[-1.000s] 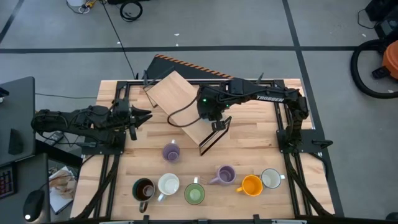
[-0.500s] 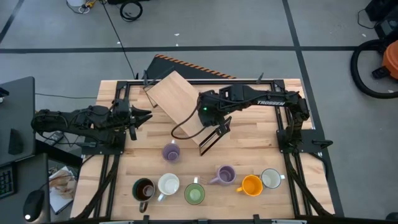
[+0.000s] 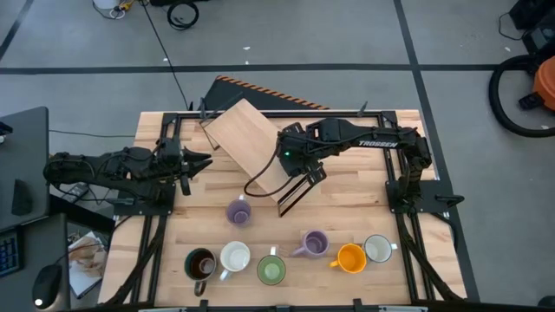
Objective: Place coffee mugs
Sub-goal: Put the light blue mug on the shelf
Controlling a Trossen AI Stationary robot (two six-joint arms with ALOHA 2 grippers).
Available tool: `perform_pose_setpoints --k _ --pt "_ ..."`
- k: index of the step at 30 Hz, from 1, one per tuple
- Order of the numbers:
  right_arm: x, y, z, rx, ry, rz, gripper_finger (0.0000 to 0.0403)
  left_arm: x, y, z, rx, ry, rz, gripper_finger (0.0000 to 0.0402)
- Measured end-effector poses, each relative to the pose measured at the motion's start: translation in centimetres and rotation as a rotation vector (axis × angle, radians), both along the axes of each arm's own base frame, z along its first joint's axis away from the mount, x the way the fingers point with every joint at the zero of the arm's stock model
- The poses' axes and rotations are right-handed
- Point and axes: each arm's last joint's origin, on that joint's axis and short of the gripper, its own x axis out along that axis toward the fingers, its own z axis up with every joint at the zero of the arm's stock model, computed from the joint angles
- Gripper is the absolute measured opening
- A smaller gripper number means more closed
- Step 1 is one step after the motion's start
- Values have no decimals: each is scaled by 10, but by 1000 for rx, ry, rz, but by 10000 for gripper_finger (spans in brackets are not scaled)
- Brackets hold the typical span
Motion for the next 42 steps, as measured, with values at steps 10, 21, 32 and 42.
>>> perform_pose_setpoints --k 10,21,32,42 --pt "4 -14 2 6 -33 39 188 0 0 0 -1 1 -7 89" --pt "10 -32 5 29 -99 112 177 0 0 -1 0 8 -7 89" --pt "10 -40 5 23 -93 175 177 0 0 -1 14 11 -9 89" --pt "8 -50 5 -19 -54 334 177 0 0 -1 15 11 -10 89"
